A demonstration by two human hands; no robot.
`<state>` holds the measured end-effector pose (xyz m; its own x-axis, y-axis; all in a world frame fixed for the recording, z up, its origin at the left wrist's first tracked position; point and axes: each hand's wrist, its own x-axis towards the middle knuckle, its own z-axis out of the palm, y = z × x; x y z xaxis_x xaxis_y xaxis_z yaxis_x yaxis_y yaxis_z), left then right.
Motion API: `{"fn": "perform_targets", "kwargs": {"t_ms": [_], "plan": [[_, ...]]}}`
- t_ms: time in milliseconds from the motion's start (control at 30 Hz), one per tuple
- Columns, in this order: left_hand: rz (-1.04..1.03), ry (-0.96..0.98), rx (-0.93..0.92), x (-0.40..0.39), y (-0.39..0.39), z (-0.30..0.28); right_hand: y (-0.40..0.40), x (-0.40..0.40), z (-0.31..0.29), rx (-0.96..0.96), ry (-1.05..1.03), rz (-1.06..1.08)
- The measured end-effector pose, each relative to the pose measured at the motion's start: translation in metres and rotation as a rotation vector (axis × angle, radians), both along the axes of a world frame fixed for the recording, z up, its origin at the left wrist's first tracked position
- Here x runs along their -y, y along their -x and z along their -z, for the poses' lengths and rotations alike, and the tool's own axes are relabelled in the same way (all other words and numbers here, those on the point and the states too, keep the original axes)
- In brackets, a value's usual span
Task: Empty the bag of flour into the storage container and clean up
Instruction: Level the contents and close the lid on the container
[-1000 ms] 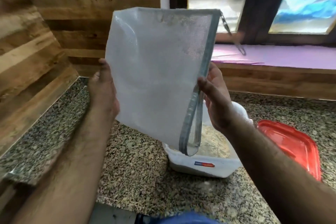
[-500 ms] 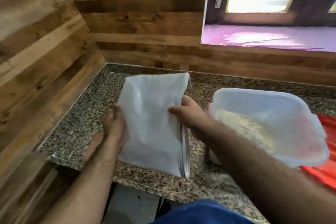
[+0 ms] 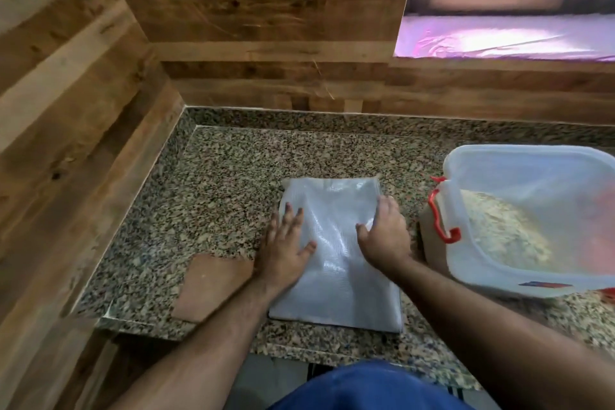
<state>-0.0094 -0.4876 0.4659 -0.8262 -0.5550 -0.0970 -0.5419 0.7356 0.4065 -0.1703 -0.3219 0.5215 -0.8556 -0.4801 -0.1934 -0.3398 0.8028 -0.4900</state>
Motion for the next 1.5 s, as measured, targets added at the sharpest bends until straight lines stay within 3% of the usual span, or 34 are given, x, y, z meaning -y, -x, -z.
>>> {"fn": "perform_targets", "kwargs": {"t_ms": [33, 100, 200, 367, 533, 733, 867, 1000, 1067, 1167, 1267, 1333, 1433, 1500], "plan": [[0.091, 0.070, 0.014, -0.006, 0.000, -0.004, -0.007, -0.001, 0.006, -0.082, -0.082, -0.160], [0.209, 0.034, 0.046, -0.014, 0.000, -0.001, -0.024, -0.005, 0.017, -0.087, -0.224, -0.454], [0.261, 0.004, 0.200, -0.015, 0.002, 0.014, -0.046, -0.009, 0.034, -0.002, -0.356, -0.662], [0.314, 0.126, 0.373, -0.006, -0.002, 0.037, -0.050, -0.016, 0.066, -0.020, -0.480, -0.711], [0.322, 0.081, 0.407, -0.003, -0.001, 0.031, -0.041, -0.020, 0.072, 0.049, -0.457, -0.752], [0.365, 0.013, 0.559, 0.010, 0.040, -0.025, -0.018, 0.006, 0.021, 0.262, -0.594, -0.786], [0.243, 0.030, 0.288, 0.013, 0.084, -0.077, 0.003, 0.018, -0.064, 0.005, -0.456, -0.701], [0.181, 0.084, -0.166, -0.028, 0.130, -0.143, 0.040, -0.023, -0.149, -0.371, -0.303, -0.529], [0.208, 0.058, -0.384, -0.062, 0.149, -0.173, 0.064, -0.061, -0.178, -0.455, -0.247, -0.401], [0.361, 0.077, -0.567, -0.120, 0.172, -0.203, 0.102, -0.128, -0.198, -0.511, -0.174, -0.209], [0.510, 0.103, -0.576, -0.183, 0.192, -0.219, 0.141, -0.199, -0.196, -0.461, -0.043, -0.001], [0.565, 0.099, -0.486, -0.227, 0.204, -0.216, 0.165, -0.246, -0.180, -0.459, 0.020, 0.147], [0.597, 0.164, -0.210, -0.284, 0.218, -0.194, 0.196, -0.305, -0.145, -0.428, 0.152, 0.350], [0.616, 0.053, 0.009, -0.303, 0.227, -0.179, 0.213, -0.338, -0.111, -0.385, 0.190, 0.413]]}}
